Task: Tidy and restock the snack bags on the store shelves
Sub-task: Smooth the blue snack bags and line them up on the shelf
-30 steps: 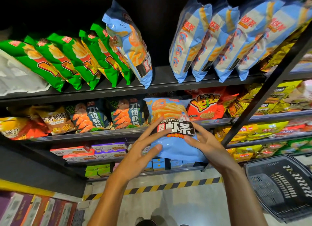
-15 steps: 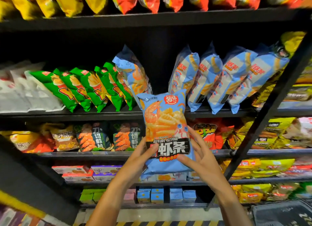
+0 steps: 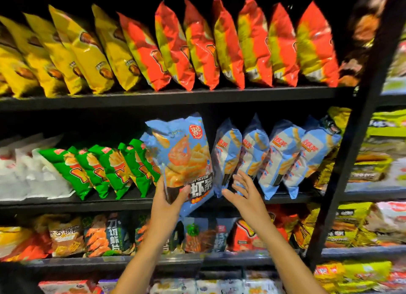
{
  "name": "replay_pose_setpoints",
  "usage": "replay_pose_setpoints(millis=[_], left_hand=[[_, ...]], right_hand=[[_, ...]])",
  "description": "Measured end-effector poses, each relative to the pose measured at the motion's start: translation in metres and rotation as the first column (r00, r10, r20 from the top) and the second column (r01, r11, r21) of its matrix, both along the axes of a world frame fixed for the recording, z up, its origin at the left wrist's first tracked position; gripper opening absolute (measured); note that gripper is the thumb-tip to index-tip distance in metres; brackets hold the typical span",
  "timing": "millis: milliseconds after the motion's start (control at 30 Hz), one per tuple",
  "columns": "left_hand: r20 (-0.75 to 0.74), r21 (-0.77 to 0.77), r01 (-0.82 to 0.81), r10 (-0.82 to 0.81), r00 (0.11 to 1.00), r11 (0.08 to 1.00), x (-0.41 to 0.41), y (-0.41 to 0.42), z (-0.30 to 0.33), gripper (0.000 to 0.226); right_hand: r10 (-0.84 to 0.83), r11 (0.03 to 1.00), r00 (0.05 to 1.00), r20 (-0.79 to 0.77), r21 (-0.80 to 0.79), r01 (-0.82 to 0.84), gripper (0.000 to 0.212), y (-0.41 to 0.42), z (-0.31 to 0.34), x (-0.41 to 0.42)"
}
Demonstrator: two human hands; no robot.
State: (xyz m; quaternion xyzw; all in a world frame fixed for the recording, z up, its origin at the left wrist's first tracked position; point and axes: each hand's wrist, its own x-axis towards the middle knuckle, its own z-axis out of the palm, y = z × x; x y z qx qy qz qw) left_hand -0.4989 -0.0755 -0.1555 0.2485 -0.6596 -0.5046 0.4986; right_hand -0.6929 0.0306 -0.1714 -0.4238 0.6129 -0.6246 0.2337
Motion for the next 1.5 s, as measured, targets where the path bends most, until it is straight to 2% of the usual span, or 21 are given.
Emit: replay_pose_setpoints(millis=[67, 200, 267, 367, 467, 567, 733, 833, 933, 1067, 1233, 1500], left_hand=[[0.006, -0.08, -0.071, 0.072, 0.997, 0.994, -0.014, -0.01, 0.0, 0.064], [-0.034, -0.133, -0.159, 0.156, 0.987, 0.978, -0.042, -0.03, -0.002, 0.069], [-0.062, -0.169, -0.2, 0.192, 0.979, 0.965, -0.056, -0.036, 0.001, 0.074], [-0.098, -0.132, -0.226, 0.215, 0.972, 0.965, -0.074, -0.047, 0.0, 0.079], [-0.087, -0.1, -0.209, 0.201, 0.976, 0.973, -0.089, -0.059, -0.009, 0.079], [-0.062, -0.13, -0.162, 0.155, 0.986, 0.978, -0.102, -0.071, -0.024, 0.084], [0.069, -0.314, -0.078, 0.104, 0.992, 0.946, -0.11, -0.079, -0.054, 0.1], [0.05, -0.425, -0.069, 0.099, 0.994, 0.903, -0.112, -0.079, -0.057, 0.103], [0.046, -0.511, -0.074, 0.113, 0.993, 0.857, -0.122, -0.089, -0.052, 0.094], [0.093, -0.534, -0.046, 0.113, 0.989, 0.844, -0.132, -0.096, -0.056, 0.078], [0.137, -0.592, 0.002, 0.098, 0.986, 0.806, -0.128, -0.103, -0.072, 0.077], [0.206, -0.728, 0.045, 0.157, 0.966, 0.685, -0.106, -0.098, -0.054, 0.085]], right_hand=[[-0.137, 0.99, 0.989, -0.052, -0.039, 0.135, 0.078, -0.016, -0.002, -0.002], [-0.417, 0.905, 0.903, -0.099, -0.14, 0.402, 0.079, -0.053, -0.009, -0.001], [-0.493, 0.862, 0.858, -0.146, -0.218, 0.458, 0.084, -0.07, -0.011, 0.004], [-0.573, 0.807, 0.789, -0.224, -0.322, 0.494, 0.095, -0.092, -0.013, 0.011], [-0.616, 0.777, 0.765, -0.191, -0.313, 0.547, 0.1, -0.112, -0.022, 0.014], [-0.664, 0.737, 0.733, -0.148, -0.291, 0.61, 0.095, -0.125, -0.032, 0.012], [-0.708, 0.688, 0.702, -0.081, -0.306, 0.659, 0.082, -0.13, -0.037, 0.012], [-0.72, 0.675, 0.691, -0.069, -0.305, 0.672, 0.082, -0.13, -0.038, 0.01], [-0.719, 0.674, 0.692, -0.062, -0.303, 0.674, 0.082, -0.129, -0.038, 0.01], [-0.726, 0.667, 0.685, -0.065, -0.308, 0.678, 0.084, -0.129, -0.039, 0.013], [-0.716, 0.68, 0.693, -0.084, -0.311, 0.664, 0.084, -0.124, -0.042, 0.012], [-0.619, 0.76, 0.782, -0.075, -0.309, 0.572, 0.091, -0.11, -0.043, 0.007]])
